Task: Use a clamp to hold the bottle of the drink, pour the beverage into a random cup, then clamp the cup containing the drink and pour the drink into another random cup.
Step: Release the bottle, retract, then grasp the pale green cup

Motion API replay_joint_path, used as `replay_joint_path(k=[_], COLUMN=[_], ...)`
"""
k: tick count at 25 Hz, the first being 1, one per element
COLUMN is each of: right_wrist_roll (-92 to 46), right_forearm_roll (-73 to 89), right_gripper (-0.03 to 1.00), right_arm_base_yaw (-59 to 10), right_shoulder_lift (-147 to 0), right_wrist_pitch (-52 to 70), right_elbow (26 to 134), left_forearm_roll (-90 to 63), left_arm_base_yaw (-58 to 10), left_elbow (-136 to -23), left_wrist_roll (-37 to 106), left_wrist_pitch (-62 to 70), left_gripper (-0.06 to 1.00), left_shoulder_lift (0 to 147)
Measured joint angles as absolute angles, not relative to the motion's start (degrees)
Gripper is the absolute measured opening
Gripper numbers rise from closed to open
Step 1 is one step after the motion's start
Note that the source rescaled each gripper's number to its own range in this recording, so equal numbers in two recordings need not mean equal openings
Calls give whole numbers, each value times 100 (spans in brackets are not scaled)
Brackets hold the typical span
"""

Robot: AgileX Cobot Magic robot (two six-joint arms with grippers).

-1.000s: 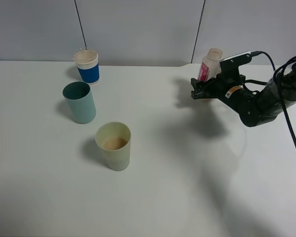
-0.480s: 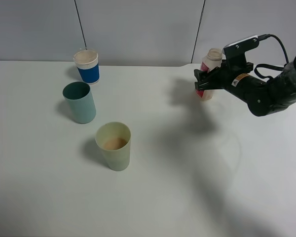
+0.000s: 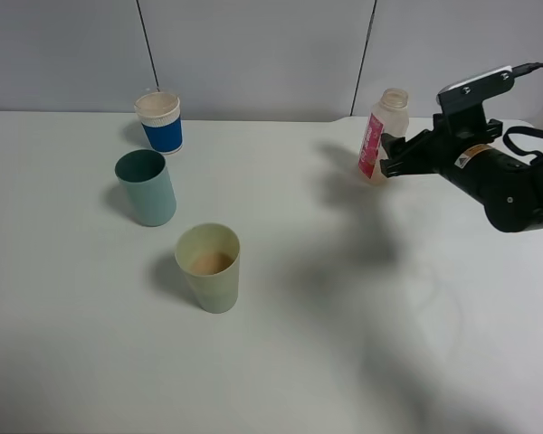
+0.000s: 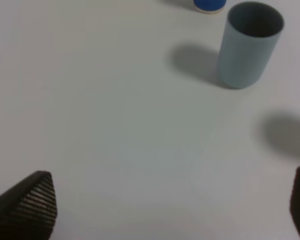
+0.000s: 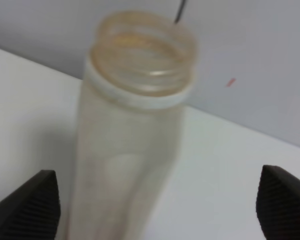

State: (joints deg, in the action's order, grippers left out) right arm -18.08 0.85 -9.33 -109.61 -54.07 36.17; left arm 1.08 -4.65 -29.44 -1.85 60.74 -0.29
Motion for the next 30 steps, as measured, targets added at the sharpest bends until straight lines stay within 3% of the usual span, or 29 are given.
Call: replay_joint_path(k=[22,26,30], right_wrist_roll=[-1879,-1873,-1844], right_forearm_roll=[472,538,493], right_gripper=[65,81,84], right_arm_base_yaw=[-933,-933,-933], right_shoulder_lift=[-8140,-7393,-6923], right_wrist_pitch=[-4536,-3530,-2939], right_elbow=[3114,3112,3112], left_forearm_roll=[108,108,108], left_arm_base_yaw=[-465,-465,-465], left_elbow=[-2944,-2944,-2944], left_wrist_roll=[-185,-185,-185], left_wrist_pitch=[6068,6068,6068], left_gripper=[95,95,95], left_shoulder_lift=[-29,-29,-29])
